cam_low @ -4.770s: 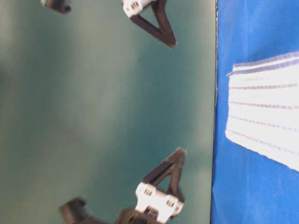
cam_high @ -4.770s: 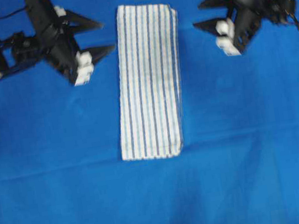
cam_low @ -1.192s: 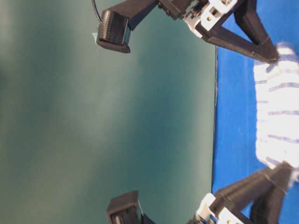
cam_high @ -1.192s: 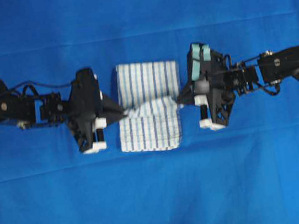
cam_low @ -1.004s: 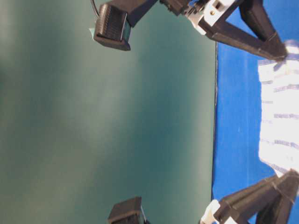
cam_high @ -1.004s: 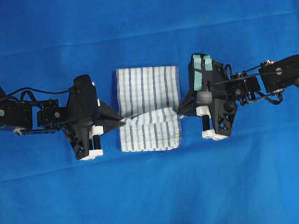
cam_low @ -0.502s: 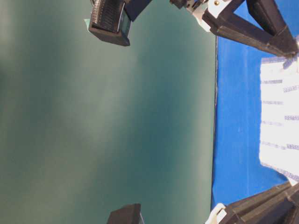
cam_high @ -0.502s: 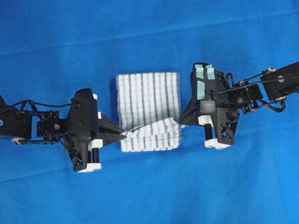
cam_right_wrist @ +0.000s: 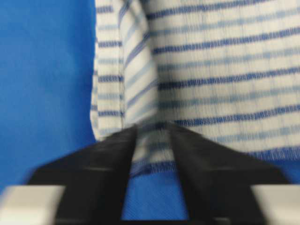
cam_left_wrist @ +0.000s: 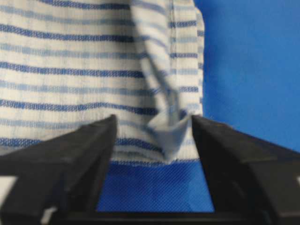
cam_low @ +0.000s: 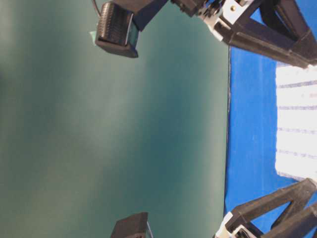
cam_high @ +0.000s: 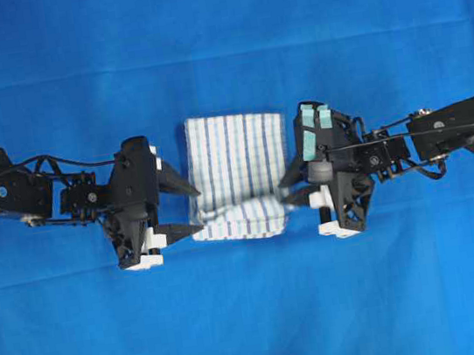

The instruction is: Fold the blue towel.

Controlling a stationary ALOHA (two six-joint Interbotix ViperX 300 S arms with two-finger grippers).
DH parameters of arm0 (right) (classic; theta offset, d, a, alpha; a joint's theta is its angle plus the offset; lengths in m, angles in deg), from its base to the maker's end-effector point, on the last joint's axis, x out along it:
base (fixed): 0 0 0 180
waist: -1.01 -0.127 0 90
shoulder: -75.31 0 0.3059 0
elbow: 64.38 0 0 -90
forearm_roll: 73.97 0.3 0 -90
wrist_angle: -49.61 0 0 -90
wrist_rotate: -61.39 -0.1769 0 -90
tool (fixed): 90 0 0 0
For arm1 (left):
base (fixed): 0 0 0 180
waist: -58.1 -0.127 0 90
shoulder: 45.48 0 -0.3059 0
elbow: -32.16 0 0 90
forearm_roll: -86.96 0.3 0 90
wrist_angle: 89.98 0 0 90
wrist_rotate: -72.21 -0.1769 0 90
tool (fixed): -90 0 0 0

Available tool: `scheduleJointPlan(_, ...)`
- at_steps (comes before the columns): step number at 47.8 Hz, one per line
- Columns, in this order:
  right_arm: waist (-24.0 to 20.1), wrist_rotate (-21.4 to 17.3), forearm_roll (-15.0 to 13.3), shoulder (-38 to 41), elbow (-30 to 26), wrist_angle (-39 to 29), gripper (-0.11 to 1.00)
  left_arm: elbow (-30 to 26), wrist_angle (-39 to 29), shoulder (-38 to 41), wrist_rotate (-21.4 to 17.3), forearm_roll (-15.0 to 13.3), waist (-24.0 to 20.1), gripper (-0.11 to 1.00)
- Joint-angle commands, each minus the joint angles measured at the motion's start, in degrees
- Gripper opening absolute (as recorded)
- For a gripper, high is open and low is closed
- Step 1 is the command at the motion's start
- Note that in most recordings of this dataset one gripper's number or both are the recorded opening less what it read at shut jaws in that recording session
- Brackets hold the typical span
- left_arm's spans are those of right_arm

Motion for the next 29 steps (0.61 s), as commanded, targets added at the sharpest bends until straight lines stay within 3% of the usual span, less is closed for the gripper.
scheduleJointPlan(1, -0.35, 0.0, 0.09, -0.97, -1.58, -0.18, 0.56, -0.7, -1.14, -1.93, -0.44, 0.0, 0.09, 0.63)
scheduleJointPlan(5, -0.35, 0.18, 0.0, -2.46, -2.2, -1.93, 0.67, -0.79, -3.78, -4.13, -0.7, 0.0, 0.0, 0.62)
scheduleJointPlan(9, -0.35, 0.62, -0.09, -5.01, -2.55, -4.75, 0.61, -0.62, -7.03, -7.38, -0.7, 0.0, -0.26, 0.62)
scheduleJointPlan(16, -0.26, 1.05, -1.23, -11.25, -2.11, -10.11, 0.62, 0.62, -13.27, -15.82, -0.88, 0.0, -0.7, 0.62)
scheduleJointPlan(29, -0.35, 1.05, -5.45, -25.66, 2.02, -15.64, 0.62, 7.56, -14.68, -32.08, -1.58, 0.0, -2.2, 0.62)
